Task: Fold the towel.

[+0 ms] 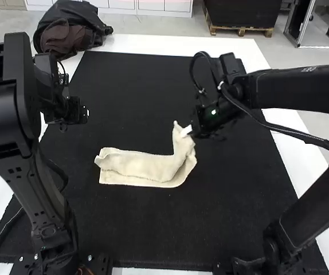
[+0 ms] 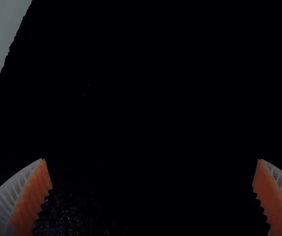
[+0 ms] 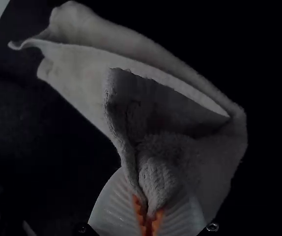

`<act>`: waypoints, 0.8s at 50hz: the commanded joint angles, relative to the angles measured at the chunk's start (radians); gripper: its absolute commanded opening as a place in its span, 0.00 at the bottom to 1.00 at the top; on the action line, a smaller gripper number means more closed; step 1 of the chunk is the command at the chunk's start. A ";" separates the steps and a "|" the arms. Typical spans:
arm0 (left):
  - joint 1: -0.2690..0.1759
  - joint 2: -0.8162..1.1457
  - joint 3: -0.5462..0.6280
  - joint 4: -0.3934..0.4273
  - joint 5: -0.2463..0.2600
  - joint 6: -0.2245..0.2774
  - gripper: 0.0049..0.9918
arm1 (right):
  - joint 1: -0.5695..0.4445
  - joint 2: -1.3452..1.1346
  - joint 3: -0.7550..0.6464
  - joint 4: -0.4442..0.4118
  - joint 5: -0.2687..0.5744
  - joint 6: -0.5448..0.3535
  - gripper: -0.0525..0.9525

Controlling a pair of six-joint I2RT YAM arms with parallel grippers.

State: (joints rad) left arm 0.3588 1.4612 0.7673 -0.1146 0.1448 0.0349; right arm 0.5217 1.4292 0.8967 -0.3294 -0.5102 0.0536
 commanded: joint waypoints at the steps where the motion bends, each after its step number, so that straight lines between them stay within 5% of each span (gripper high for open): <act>1: -0.003 0.007 -0.005 0.009 -0.017 -0.021 0.97 | 0.066 0.031 0.047 0.023 -0.022 0.061 0.03; 40: 0.002 0.007 -0.054 0.081 -0.028 -0.052 0.97 | 0.322 0.324 0.274 0.161 -0.024 0.121 0.03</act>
State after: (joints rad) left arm 0.3588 1.4612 0.7155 -0.0456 0.1265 -0.0059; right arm 0.8169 1.7237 1.1137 -0.1833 -0.5137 0.1612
